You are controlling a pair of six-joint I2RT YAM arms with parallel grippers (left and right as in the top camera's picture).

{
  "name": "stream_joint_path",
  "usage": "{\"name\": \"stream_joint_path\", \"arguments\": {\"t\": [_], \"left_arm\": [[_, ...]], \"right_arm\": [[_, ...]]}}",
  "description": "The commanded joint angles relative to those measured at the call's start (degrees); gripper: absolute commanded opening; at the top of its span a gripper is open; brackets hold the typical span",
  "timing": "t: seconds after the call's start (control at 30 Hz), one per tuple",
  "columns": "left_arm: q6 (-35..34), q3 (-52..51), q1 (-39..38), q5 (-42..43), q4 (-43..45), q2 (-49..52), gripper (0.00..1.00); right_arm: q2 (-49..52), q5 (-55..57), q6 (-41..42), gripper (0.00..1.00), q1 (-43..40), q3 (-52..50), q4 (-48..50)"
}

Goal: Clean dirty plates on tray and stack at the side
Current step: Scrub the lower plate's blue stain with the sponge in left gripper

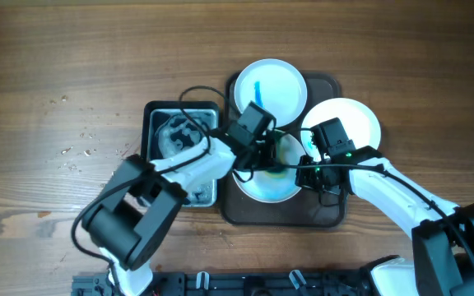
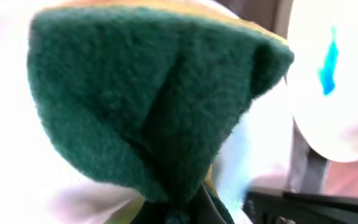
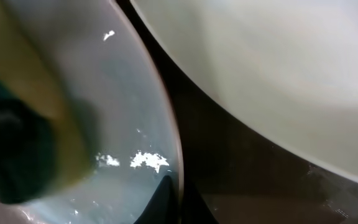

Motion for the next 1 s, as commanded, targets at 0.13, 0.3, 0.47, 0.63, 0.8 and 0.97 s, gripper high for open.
{"name": "stream_joint_path", "arguments": {"t": [0.13, 0.3, 0.47, 0.63, 0.8, 0.97], "left_arm": [[-0.42, 0.13, -2.56, 18.27, 0.28, 4.2, 0.04], [2.23, 0.13, -0.13, 16.02, -4.85, 4.17, 0.04], [2.08, 0.15, 4.74, 3.85, -14.58, 3.34, 0.04], [1.77, 0.15, 6.12, -14.12, -23.04, -0.55, 0.04], [0.11, 0.15, 5.92, -29.24, -27.91, -4.37, 0.04], [0.13, 0.15, 5.92, -28.26, -24.72, -5.25, 0.04]], "right_arm": [[2.36, 4.39, -2.67, 0.04, 0.09, -2.01, -1.44], [2.36, 4.39, -2.6, 0.04, 0.09, -1.99, -1.44], [2.36, 4.37, -2.56, 0.04, 0.09, -1.99, -1.46], [2.36, 4.17, -2.56, 0.04, 0.09, -2.01, -1.46], [2.36, 4.17, -2.56, 0.04, 0.09, -2.01, -1.36], [2.36, 4.15, -2.49, 0.04, 0.09, -1.99, -1.33]]}}
